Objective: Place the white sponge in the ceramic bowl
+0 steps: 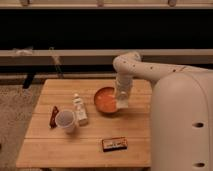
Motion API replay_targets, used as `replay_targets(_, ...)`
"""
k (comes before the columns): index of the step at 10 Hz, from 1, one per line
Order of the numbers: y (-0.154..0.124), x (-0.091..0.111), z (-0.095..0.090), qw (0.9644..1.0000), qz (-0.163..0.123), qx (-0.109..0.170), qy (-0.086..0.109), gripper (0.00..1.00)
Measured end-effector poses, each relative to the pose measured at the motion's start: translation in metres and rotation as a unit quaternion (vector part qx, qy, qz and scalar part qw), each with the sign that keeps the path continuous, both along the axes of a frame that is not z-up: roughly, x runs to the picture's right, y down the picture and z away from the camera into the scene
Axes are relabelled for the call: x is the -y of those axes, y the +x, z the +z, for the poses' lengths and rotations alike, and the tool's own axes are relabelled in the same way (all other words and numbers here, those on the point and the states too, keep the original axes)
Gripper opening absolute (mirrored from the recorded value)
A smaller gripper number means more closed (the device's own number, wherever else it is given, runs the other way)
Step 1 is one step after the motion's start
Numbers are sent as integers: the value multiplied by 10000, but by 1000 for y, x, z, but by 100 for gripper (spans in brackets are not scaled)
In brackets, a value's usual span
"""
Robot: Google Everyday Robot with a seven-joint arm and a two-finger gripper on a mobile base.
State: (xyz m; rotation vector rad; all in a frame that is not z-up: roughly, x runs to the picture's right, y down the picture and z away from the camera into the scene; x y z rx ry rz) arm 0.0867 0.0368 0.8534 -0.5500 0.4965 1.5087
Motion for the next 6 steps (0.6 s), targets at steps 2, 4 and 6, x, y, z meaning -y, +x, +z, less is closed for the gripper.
replay_targets(2,-14,16,14,9996,-80,111,246,51)
replay_targets(4,-34,22,28,9989,-145,260,353,71)
replay_targets(6,-38,25,37,9983,-190,325,449,80)
